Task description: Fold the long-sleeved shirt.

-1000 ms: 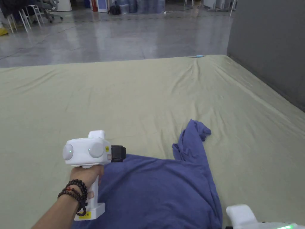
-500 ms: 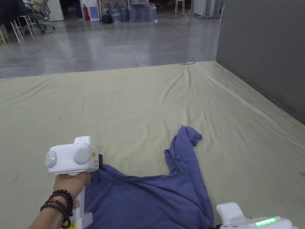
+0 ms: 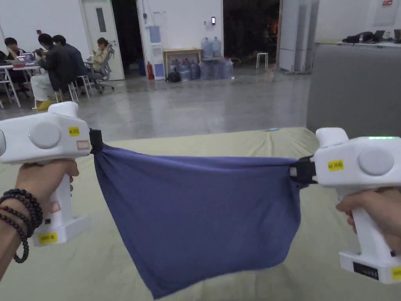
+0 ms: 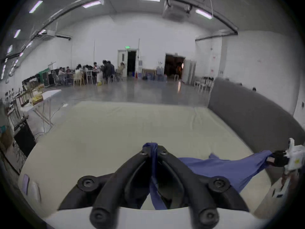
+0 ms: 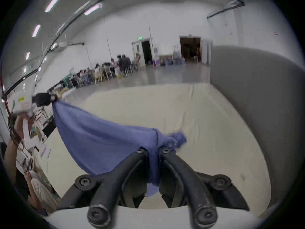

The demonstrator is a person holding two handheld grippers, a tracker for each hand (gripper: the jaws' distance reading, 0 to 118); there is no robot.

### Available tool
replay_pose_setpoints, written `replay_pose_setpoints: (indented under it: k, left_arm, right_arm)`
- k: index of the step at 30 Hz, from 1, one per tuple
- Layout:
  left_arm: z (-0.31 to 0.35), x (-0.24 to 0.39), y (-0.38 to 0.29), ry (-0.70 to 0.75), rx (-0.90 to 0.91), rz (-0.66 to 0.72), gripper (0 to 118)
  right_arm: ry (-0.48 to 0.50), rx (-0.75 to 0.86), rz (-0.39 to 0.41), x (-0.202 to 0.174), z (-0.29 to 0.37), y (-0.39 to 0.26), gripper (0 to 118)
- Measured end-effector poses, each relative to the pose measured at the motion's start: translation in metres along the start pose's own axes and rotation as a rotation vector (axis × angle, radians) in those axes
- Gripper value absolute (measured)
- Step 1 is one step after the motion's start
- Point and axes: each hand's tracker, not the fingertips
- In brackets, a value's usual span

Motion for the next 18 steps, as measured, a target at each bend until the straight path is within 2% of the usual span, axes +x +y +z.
replay_pose_setpoints:
  k: [3, 7, 10, 15, 18]
  left_arm:
    - [0.013, 0.009, 0.046, 0.024, 0.083, -0.022, 0]
    - [0.013, 0.027, 0.105, 0.058, 0.162, -0.066, 0]
    - [0.006, 0.032, 0.143, 0.078, 0.202, -0.033, 0]
    - [-0.012, 0.029, 0.177, 0.075, 0.243, 0.015, 0]
    - [-0.016, 0.032, 0.168, 0.069, 0.256, 0.004, 0]
  right_arm:
    - [0.029, 0.037, -0.017, -0.008, 0.0, 0.071, 7]
    - [-0.039, 0.131, 0.083, -0.03, -0.005, 0.167, 7]
    - [-0.063, 0.159, 0.082, -0.04, -0.003, 0.224, 7]
    - [-0.086, 0.22, 0.08, -0.04, 0.002, 0.258, 7]
    - [-0.077, 0.23, 0.014, -0.031, -0.004, 0.248, 6]
